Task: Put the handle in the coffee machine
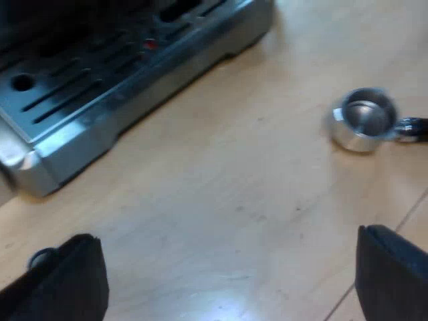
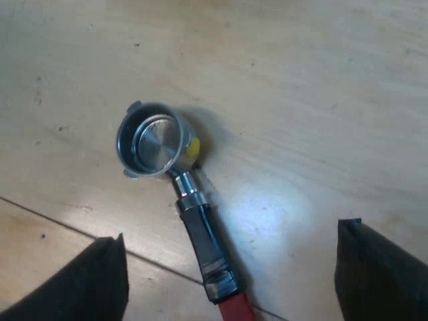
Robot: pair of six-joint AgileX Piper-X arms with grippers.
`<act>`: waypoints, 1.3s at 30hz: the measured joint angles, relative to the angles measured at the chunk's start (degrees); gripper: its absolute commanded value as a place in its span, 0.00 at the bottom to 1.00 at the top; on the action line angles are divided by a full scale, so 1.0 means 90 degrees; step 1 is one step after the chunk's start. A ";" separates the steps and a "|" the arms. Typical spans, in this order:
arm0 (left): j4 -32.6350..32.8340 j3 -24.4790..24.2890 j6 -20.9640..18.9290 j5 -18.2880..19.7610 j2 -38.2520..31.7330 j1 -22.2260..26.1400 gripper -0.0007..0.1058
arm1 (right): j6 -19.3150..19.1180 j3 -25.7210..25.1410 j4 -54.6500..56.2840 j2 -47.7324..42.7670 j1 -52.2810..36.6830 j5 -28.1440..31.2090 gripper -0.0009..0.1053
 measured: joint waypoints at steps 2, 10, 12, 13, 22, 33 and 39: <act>0.0010 0.0000 0.0101 0.0156 0.0072 0.0000 0.73 | 0.0042 0.0000 0.0000 0.0098 0.0067 0.0000 0.63; 0.0037 0.0000 0.0580 0.0290 0.0394 -0.0712 0.73 | 0.0176 0.0000 -0.0036 0.0432 0.0112 0.0012 0.63; 0.0037 0.0000 0.0601 0.0294 0.0556 -0.1237 0.73 | 0.0175 0.0000 -0.0139 0.0558 0.0112 0.0012 0.63; 0.0022 0.0000 0.0601 0.0294 0.0605 -0.1394 0.73 | 0.0187 0.0000 -0.0183 0.0596 0.0112 0.0012 0.63; -0.0760 0.0000 0.0613 -0.0625 0.0943 -0.3229 0.73 | 0.0286 0.0000 -0.0340 0.1299 0.0112 0.0012 0.61; -0.1200 0.0166 0.0600 -0.0725 0.1370 -0.3933 0.73 | -0.0330 0.0000 -0.0166 0.1989 0.0112 0.0375 0.59; -0.1423 0.0164 0.0601 -0.0737 0.1669 -0.3933 0.73 | -0.0567 0.0000 0.0000 0.2132 0.0658 0.0933 0.59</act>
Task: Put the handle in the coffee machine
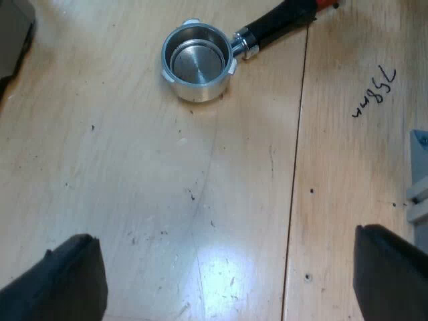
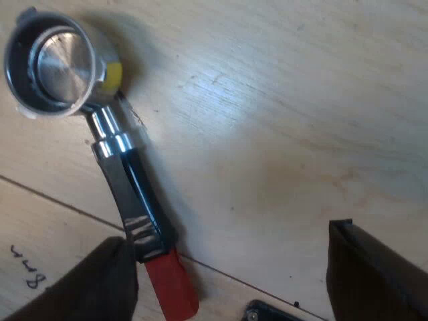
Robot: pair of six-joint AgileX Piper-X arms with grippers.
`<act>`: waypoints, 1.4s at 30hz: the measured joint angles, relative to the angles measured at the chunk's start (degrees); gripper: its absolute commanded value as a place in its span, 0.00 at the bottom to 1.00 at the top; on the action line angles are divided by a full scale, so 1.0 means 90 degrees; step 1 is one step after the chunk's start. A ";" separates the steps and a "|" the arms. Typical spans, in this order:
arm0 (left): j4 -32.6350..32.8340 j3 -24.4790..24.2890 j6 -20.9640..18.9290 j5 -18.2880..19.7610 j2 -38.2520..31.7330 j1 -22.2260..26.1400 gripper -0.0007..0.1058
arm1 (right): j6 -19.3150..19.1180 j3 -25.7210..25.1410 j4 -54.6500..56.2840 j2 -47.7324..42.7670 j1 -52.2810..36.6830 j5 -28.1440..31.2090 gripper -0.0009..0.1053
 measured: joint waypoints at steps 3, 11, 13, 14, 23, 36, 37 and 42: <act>-0.0019 0.0000 0.0000 0.0000 0.0134 0.0000 0.73 | 0.0025 0.0012 -0.0055 0.0091 0.0753 0.0250 0.54; -0.0019 0.0000 0.0000 0.0000 0.0364 0.0000 0.73 | 0.0361 0.0241 -0.0729 0.0817 0.1963 0.0521 0.24; -0.0019 0.0000 0.0000 0.0000 0.0364 0.0000 0.73 | 0.0423 0.0387 -0.0803 0.1074 0.2067 0.0521 0.18; -0.0019 0.0000 0.0000 0.0000 0.0364 0.0000 0.73 | 0.0425 0.0489 -0.0817 0.1199 0.2119 0.0521 0.12; -0.0019 0.0000 0.0000 -0.0011 0.0364 0.0000 0.73 | 0.0434 0.1022 -0.1488 0.1684 0.2130 0.0216 0.01; -0.0019 0.0000 0.0000 -0.0011 0.0364 0.0012 0.73 | 0.0884 0.1033 -0.2341 0.2586 0.2998 -0.0040 0.01; -0.0019 0.0000 0.0000 -0.0011 0.0364 0.0017 0.73 | 0.0917 0.1033 -0.2443 0.2666 0.3064 -0.0040 0.01; -0.0019 0.0000 0.0000 -0.0011 0.0364 0.0149 0.73 | 0.1085 0.1033 -0.2817 0.2857 0.3225 -0.0040 0.01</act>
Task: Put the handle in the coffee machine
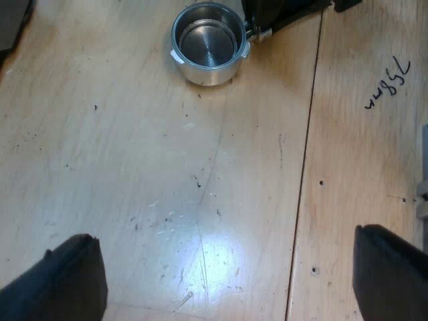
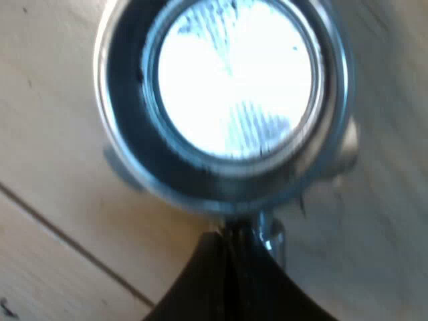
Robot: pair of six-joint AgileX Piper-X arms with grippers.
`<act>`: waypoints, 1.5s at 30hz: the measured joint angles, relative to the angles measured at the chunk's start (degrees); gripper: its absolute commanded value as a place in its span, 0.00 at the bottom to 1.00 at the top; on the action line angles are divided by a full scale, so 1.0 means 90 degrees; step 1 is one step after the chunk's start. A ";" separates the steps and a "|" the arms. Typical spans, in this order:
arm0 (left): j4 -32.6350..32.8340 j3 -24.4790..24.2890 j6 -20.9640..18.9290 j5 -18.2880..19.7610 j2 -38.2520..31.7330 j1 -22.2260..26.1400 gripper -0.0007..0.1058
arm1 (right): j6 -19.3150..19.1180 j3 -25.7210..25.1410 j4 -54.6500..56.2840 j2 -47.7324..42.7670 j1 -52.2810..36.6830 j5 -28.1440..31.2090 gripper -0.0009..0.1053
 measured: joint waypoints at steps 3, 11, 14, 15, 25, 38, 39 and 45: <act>0.0000 0.0000 0.0000 0.0000 0.0000 0.0136 0.73 | 0.0041 0.0000 -0.0068 0.0036 0.0009 -0.0016 0.01; 0.0175 0.0000 0.0000 0.0018 0.0000 0.0461 0.73 | 0.0433 0.0000 -0.0866 0.0425 0.0013 -0.0448 0.01; 0.0207 0.0000 0.0000 0.0032 0.0000 0.0461 0.73 | 0.0518 0.0000 -0.1157 0.0590 0.0026 -0.0420 0.01; 0.0207 0.0000 0.0000 0.0032 0.0000 0.0461 0.73 | 0.0599 0.0000 -0.1303 0.0638 0.0026 -0.0398 0.01; 0.0207 0.0000 0.0000 0.0032 0.0000 0.0461 0.73 | 0.0845 0.0000 -0.2279 0.0746 0.0026 0.0051 0.01; 0.0207 0.0000 0.0000 0.0032 0.0000 0.0461 0.73 | 0.1166 0.0000 -0.2942 0.0743 0.0026 0.0256 0.01; 0.0207 0.0000 0.0000 0.0032 0.0000 0.0461 0.73 | 0.1171 0.0000 -0.2903 0.0743 0.0026 0.0225 0.01; 0.0207 0.0000 0.0000 0.0032 0.0000 0.0461 0.73 | 0.1256 0.0000 -0.2152 0.0591 0.0026 -0.0076 0.01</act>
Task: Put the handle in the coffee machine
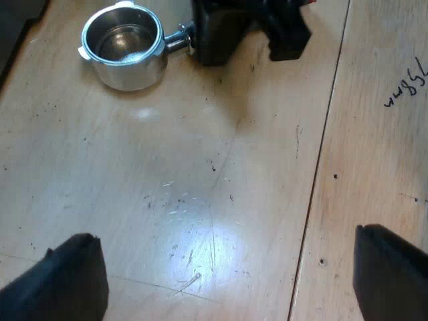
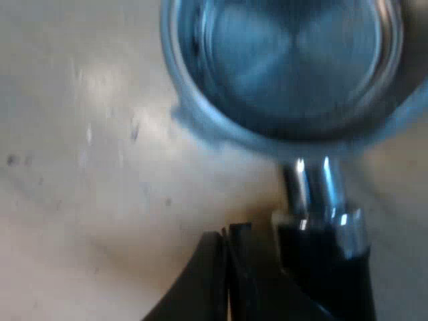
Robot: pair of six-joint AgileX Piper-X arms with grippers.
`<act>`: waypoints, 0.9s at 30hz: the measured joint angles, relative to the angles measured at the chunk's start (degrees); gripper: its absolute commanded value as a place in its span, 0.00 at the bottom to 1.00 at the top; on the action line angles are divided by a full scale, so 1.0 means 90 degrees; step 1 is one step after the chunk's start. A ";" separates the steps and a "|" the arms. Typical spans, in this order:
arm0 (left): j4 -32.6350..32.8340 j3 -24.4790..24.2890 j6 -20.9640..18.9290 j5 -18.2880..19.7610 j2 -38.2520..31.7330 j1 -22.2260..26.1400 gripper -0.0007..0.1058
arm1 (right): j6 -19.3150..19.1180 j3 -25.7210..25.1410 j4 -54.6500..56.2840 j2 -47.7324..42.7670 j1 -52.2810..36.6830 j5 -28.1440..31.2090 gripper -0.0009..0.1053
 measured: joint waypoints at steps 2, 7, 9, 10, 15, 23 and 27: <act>0.0000 0.0000 0.0000 0.0000 -0.0023 0.0000 0.73 | 0.0000 0.0000 0.0327 -0.0271 0.0000 -0.0069 0.01; 0.0141 -0.0083 0.0000 0.0000 -0.0165 0.0000 0.73 | 0.0097 0.0000 0.0927 -0.1039 0.0000 -0.0073 0.01; 0.0139 -0.0159 0.0000 0.0000 -0.0311 0.0000 0.73 | 0.0097 0.0000 0.0953 -0.1106 0.0000 -0.0073 0.01; 0.0139 -0.0156 0.0000 0.0000 -0.0378 0.0000 0.73 | 0.0192 0.0000 0.1326 -0.1485 0.0000 -0.0047 0.01; 0.0430 -0.0156 0.0000 0.0000 -0.0594 0.0000 0.73 | 0.0517 -0.0037 0.2267 -0.2200 0.0000 0.0381 0.01; 0.0949 -0.0279 0.0000 0.0000 -0.1004 0.0000 0.73 | 0.0622 -0.0363 0.3158 -0.2430 0.0000 0.1172 0.01; 0.1103 -0.0370 0.0000 0.0000 -0.1288 0.0000 0.73 | 0.0635 -0.0364 0.3219 -0.2315 0.0000 0.1444 0.01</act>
